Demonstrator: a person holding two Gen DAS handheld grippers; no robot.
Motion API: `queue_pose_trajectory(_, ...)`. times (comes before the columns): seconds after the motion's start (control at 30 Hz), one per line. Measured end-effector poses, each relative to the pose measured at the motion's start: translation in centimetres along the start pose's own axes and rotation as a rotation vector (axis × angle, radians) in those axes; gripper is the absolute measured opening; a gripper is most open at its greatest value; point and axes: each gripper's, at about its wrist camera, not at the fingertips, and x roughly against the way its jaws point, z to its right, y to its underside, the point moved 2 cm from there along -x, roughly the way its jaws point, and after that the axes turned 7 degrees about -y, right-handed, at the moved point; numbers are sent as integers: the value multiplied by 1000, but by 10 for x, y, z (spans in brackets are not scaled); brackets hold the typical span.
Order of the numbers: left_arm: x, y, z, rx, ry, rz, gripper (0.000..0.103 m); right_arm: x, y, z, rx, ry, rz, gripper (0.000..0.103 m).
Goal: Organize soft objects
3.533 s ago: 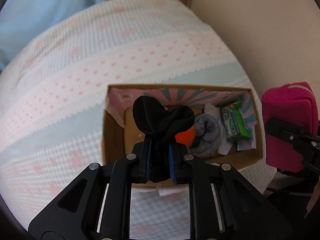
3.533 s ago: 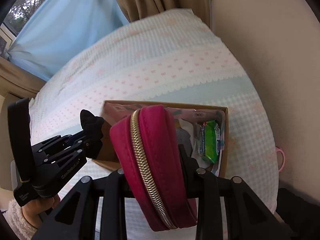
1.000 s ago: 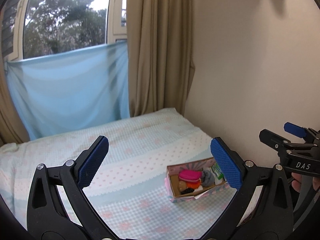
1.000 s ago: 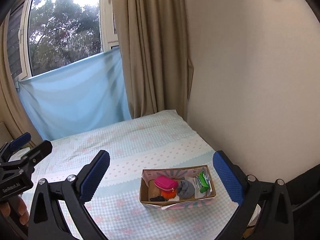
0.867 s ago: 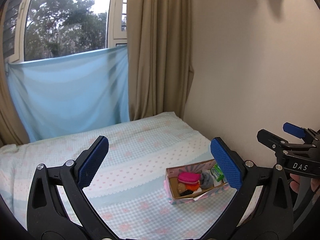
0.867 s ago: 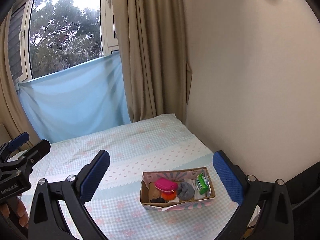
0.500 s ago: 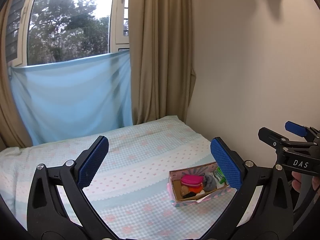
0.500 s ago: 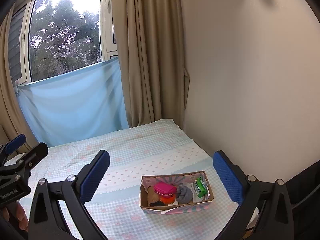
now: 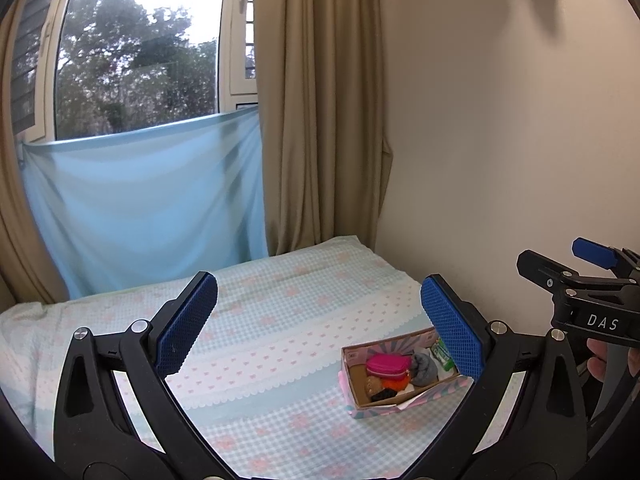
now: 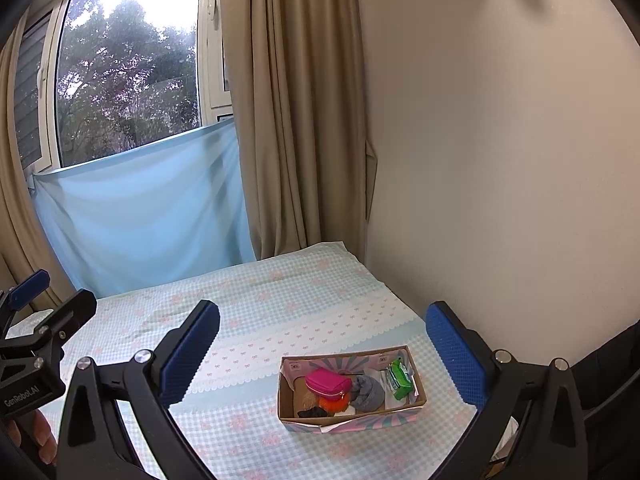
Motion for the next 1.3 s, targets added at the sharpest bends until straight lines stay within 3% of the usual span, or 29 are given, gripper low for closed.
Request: queue_pose_trajectory(1.3, 3, 2, 7, -17, -10, 32, 102, 7, -1, 5, -14, 17, 26, 103)
